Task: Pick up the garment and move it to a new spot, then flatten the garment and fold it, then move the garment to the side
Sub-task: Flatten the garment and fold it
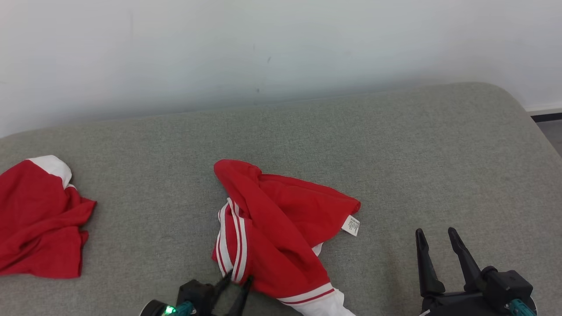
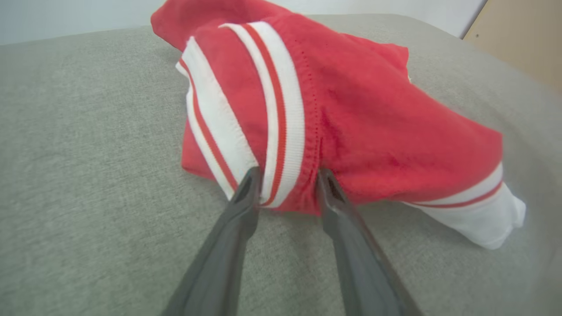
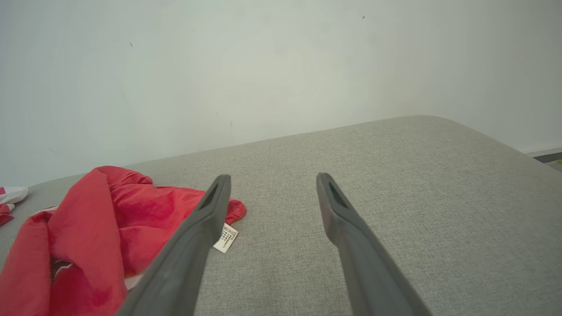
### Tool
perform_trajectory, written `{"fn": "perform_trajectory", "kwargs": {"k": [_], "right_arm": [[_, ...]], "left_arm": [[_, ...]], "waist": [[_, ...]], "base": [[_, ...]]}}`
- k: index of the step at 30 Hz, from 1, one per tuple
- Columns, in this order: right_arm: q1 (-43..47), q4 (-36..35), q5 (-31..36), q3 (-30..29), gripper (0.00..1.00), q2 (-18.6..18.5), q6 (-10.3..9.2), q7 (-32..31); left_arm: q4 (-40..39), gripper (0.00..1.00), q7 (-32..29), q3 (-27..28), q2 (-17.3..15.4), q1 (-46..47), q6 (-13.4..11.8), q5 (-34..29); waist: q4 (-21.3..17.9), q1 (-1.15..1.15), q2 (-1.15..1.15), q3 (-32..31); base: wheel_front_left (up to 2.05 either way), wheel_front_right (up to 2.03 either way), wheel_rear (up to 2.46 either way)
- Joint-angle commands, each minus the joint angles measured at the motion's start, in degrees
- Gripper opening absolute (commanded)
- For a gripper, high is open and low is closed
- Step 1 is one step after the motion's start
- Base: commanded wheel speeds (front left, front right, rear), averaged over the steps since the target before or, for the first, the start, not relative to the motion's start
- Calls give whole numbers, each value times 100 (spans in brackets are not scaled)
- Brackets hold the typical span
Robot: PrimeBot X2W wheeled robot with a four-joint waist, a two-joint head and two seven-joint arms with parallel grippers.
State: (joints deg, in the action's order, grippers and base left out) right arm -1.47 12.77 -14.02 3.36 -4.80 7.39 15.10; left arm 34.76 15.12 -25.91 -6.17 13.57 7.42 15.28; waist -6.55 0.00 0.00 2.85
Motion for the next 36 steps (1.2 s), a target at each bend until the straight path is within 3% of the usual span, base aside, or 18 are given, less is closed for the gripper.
{"fn": "perform_trajectory", "kwargs": {"k": [1, 5, 10, 20, 26, 27, 28, 29, 30, 34, 36], "right_arm": [[-58, -10, -12, -1, 100, -15, 20, 9], [-37, -14, 11, -49, 100, 4, 20, 9], [50, -8, 8, -127, 100, 36, 20, 9], [157, 13, -19, -113, 100, 98, 20, 8], [166, 31, -23, -93, 100, 92, 20, 8], [171, 37, -23, -88, 100, 86, 20, 9], [171, 37, -23, -88, 100, 86, 20, 9], [178, 42, -21, -91, 100, 80, 20, 8], [182, 43, -17, -97, 100, 76, 20, 8], [203, 36, 16, -121, 100, 65, 20, 8], [196, 38, 17, -114, 100, 55, 20, 8]], "left_arm": [[64, 0, 5, -81, 3, 85, 1, 55], [53, 0, 5, -94, -39, 222, -3, 155], [-345, 0, 5, 347, -286, 222, -48, 177], [-1206, 0, 5, 1312, -1171, -292, -419, 247], [-1139, 0, -47, 1567, -1292, -732, -562, 468], [-1124, 22, -44, 1558, -1264, -770, -576, 472], [-1124, 22, -44, 1558, -1264, -770, -576, 472], [-1120, 52, -36, 1545, -1234, -791, -587, 463], [-1138, 100, -26, 1559, -1199, -807, -606, 486], [-1365, 100, 6, 1661, -1114, -739, -692, 433], [-1849, 100, 7, 1832, -1028, -720, -777, 279]], "waist": [[-13, 0, 0, 20], [19, 0, 0, 13], [149, 0, 0, -58], [426, 0, 0, -203], [442, 0, 0, -227], [443, 0, 0, -237], [443, 0, 0, -237], [449, 0, 0, -252], [456, 0, 0, -261], [519, 0, 0, -317], [568, 0, 0, -349]], "base": [[0, 0, 0], [0, 0, 0], [0, 0, 0], [0, 0, 0], [0, 0, 0], [0, 0, 0], [0, 0, 0], [0, 0, 0], [0, 0, 0], [0, 0, 0], [0, 0, 0]]}}
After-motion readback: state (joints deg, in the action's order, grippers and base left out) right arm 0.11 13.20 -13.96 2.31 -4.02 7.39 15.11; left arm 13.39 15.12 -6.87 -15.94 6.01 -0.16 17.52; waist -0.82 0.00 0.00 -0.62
